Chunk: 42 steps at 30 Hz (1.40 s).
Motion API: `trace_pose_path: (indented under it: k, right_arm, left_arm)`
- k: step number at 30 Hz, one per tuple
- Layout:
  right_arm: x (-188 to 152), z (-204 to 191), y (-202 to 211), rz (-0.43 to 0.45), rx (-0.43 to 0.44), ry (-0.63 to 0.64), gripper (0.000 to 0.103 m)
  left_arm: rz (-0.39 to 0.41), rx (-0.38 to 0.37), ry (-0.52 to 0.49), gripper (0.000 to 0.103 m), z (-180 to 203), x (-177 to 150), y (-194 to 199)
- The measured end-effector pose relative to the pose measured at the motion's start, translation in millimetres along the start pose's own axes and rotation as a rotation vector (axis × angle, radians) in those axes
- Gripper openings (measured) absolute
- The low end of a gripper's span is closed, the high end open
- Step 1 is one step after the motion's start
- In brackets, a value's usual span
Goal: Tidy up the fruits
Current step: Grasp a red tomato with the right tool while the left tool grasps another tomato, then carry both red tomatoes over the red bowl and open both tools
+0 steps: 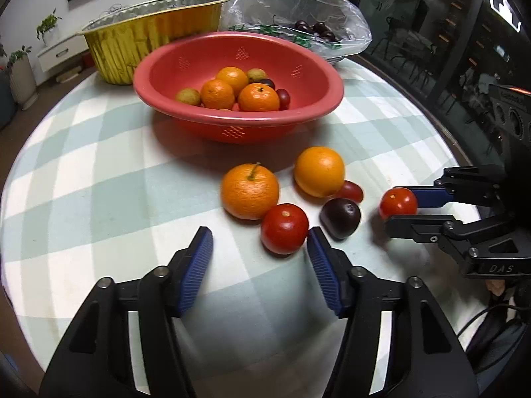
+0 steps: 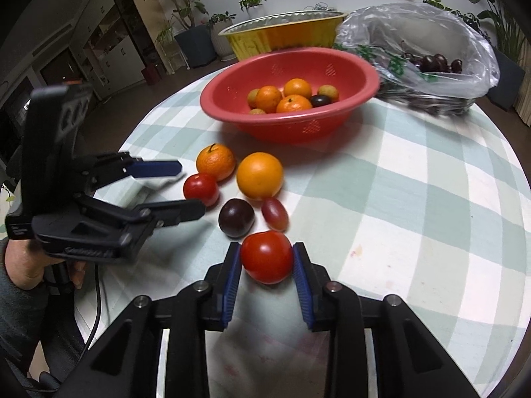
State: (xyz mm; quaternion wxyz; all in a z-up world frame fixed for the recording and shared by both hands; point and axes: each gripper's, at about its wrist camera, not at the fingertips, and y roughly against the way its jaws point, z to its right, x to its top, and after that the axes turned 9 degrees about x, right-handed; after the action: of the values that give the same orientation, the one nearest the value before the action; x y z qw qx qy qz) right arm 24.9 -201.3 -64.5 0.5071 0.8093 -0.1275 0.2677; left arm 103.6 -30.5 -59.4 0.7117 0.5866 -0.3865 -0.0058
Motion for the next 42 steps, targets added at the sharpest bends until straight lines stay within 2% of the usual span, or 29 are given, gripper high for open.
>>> trace_pose_path:
  k: [2, 5, 17, 18, 20, 25, 27, 42]
  right_arm:
    - [0.3, 1.3, 1.5, 0.005, 0.001, -0.004, 0.034]
    - [0.6, 0.8, 0.5, 0.005, 0.003, -0.003, 0.034]
    - [1.8, 1.1, 0.2, 0.005, 0.0, -0.007, 0.034]
    - [1.9, 1.2, 0.3, 0.006, 0.0, -0.007, 0.034]
    - [2.1, 2.0, 0.4, 0.007, 0.0, -0.01, 0.034]
    - [1.9, 2.6, 1.0, 0.008, 0.0, -0.013, 0.034]
    - [1.9, 2.6, 1.0, 0.009, 0.0, -0.012, 0.034]
    - [6.1, 2.8, 7.7, 0.032, -0.002, -0.019, 0.034]
  left_arm:
    - [-0.002, 0.004, -0.015, 0.054, 4.0, 0.4, -1.2]
    - [-0.006, 0.002, -0.016, 0.046, 6.7, 0.3, -3.4]
    - [-0.002, 0.006, -0.014, 0.045, 19.0, 4.2, -8.1]
    - [0.0, 0.009, -0.012, 0.039, 19.0, 4.1, -8.0]
    - [0.002, 0.015, -0.009, 0.034, 18.1, 3.7, -8.0]
    - [0.007, 0.021, -0.015, 0.033, 17.3, 3.5, -8.1]
    - [0.01, 0.014, -0.014, 0.028, 16.9, 3.1, -7.1]
    - [0.037, 0.008, 0.026, 0.028, 9.6, -9.2, 14.8]
